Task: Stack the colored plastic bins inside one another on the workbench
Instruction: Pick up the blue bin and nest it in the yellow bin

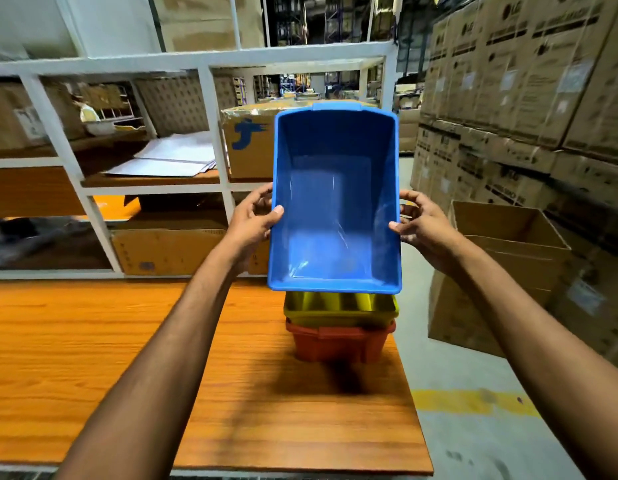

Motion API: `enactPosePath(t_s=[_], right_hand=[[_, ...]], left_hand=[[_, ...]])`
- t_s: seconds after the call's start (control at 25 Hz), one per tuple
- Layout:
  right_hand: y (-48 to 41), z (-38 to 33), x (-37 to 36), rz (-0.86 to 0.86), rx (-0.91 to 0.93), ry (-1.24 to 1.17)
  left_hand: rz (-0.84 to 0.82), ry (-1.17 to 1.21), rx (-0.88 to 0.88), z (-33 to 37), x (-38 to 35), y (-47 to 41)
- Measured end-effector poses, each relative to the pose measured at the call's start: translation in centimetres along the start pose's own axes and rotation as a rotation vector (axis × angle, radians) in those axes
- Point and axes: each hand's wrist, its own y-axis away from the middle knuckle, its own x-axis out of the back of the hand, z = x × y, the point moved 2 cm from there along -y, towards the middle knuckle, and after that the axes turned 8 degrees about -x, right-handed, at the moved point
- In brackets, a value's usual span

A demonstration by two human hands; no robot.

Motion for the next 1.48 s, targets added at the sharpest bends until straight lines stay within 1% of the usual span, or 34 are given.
enactPosePath(t_s=[0.08,0.2,0.32,0.4,0.56,0.76,0.84,0.92,1.0,1.04,1.08,1.16,1.24,1.28,1.4,1.48], right_hand=[[-1.0,0.3,0.4,-0.044,-0.081,-0.053],[-2.0,1.1,0.7,-0.066,-0.201,-0.104],[-2.4,1.0,0.4,0.003,-0.333,-0.109],[-2.3,0.9,0.0,0.055,-0.375,-0.06],[-2.6,1.4,-0.4,0.096,-0.441,-0.096],[-3.4,3.2,-0.5,0.109,-0.464,-0.179],[-3.5,2.9,-0.7,0.101,-0.417,-0.147],[-3.5,1.6,-0.8,0.109,-0.328,-0.05],[-3.1,-0.4,-1.0,0.131,-0.236,-0.03],[-2.9,-1.5,-1.3,0.128,-0.181,-0.043],[-2.9,-2.4,-1.6,0.115,-0.119,-0.068],[-2.4,-4.2,-2.5,0.078,0.005,-0.073],[-1.6,-5.8,-3.5,0.042,0.153,0.056],[-1.1,-6.6,-4.1,0.03,0.229,0.131],[0.3,-9.0,-5.8,-0.026,0.421,0.279],[0.7,-10.0,-6.6,-0.005,0.523,0.41]], left_hand=[[0.02,0.038,0.078,-1.1,-0.3,-1.2],[0.058,0.062,0.202,-2.0,-1.1,-2.2],[0.055,0.038,0.315,-2.1,-2.0,-3.0],[0.08,0.016,0.391,-2.4,-2.5,-3.0],[0.13,-0.037,0.443,-4.0,-2.6,-2.8],[0.123,-0.006,0.475,-5.6,-2.3,-2.3],[0.126,-0.011,0.446,-5.2,-2.2,-2.5],[0.126,-0.022,0.396,-4.1,-2.0,-3.0],[0.159,-0.084,0.31,-2.4,-1.8,-3.3],[0.191,-0.163,0.225,-1.5,-1.6,-3.4],[0.22,-0.275,0.101,-0.4,-1.5,-3.5],[0.229,-0.521,-0.256,2.6,-1.9,-3.6],[0.121,-0.748,-0.619,6.2,-3.1,-3.7],[0.032,-0.888,-0.734,8.1,-4.0,-3.8],[-0.199,-1.323,-0.932,12.6,-5.9,-4.0],[-0.267,-1.493,-0.997,13.9,-6.0,-4.0]])
